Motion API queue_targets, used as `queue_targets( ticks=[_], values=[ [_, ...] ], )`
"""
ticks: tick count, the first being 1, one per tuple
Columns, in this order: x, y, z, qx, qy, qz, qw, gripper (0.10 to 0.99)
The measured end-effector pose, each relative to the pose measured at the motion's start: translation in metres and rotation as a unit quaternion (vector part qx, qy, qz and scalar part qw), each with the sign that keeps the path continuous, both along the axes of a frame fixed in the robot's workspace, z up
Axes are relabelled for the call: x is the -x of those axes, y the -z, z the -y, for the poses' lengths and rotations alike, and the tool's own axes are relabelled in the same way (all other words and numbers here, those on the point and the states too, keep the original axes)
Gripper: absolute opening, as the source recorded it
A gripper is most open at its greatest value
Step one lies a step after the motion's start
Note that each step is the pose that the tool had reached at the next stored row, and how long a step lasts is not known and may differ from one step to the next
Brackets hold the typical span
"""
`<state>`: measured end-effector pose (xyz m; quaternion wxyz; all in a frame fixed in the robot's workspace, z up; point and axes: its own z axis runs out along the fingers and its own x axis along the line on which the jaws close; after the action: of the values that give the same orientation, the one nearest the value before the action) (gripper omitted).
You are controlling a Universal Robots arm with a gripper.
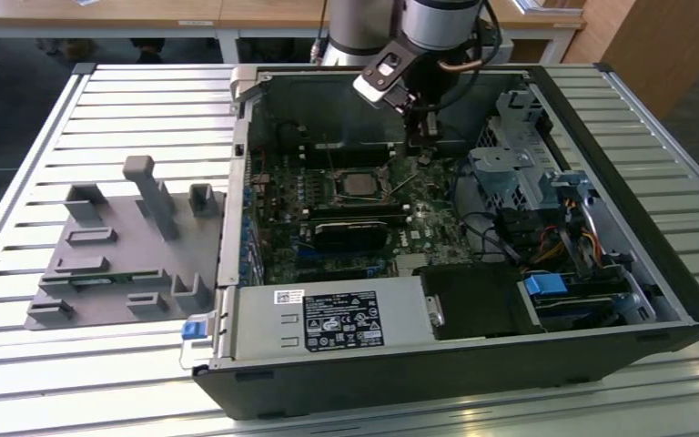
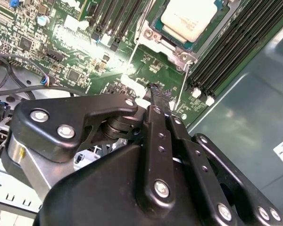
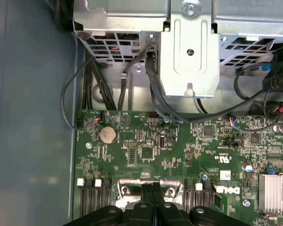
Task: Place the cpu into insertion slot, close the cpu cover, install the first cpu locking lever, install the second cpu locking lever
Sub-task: 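Close the cpu cover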
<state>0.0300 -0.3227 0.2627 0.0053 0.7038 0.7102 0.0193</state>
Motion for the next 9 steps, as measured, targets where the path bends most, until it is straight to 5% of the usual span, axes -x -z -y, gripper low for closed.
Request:
queue_targets(
  ticks=[9],
  values=[
    [-0.0090,0.0019,-0.0025,0.0002,0.002,-0.0001,1.0000,0.106]
  ],
)
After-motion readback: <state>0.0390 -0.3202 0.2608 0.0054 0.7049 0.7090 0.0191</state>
